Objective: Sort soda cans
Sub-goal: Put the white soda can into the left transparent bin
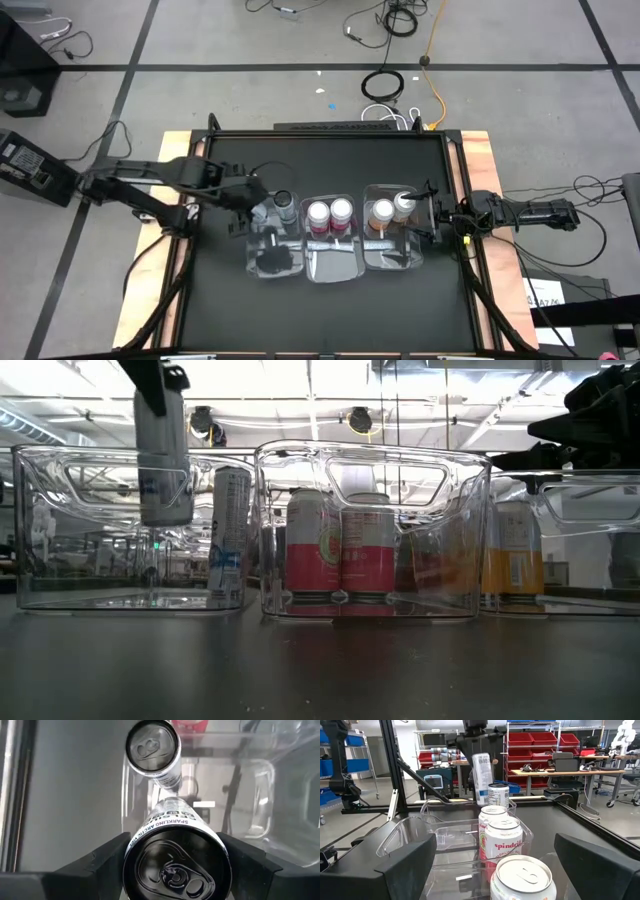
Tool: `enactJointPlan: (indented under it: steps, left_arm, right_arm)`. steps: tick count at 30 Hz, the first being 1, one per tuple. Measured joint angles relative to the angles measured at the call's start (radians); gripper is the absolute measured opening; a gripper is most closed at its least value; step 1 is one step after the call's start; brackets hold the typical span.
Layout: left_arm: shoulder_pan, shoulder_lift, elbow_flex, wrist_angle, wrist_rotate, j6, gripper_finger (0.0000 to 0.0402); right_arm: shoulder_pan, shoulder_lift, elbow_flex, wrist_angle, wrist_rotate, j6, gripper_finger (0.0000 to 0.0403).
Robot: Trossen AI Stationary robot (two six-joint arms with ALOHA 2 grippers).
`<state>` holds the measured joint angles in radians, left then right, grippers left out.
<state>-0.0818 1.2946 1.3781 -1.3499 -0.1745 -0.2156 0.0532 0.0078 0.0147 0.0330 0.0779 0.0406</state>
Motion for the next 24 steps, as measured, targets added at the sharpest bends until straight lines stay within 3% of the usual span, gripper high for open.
enactJointPlan:
  steps: [9,17,24]
  left_arm:
    - [0.04,0.122,-0.037,0.074,0.019,0.114,0.0281]
    - [0.068,0.038,-0.272,0.226,0.018,0.11,0.0281]
    - [0.099,0.016,-0.294,0.313,0.038,0.14,0.0281]
  right_arm:
    - [0.0,0.0,0.0,0.0,0.0,0.0,0.0398]
    - [0.0,0.0,0.0,0.0,0.0,0.0,0.0398]
    - [0.0,0.0,0.0,0.0,0.0,0.0,0.0398]
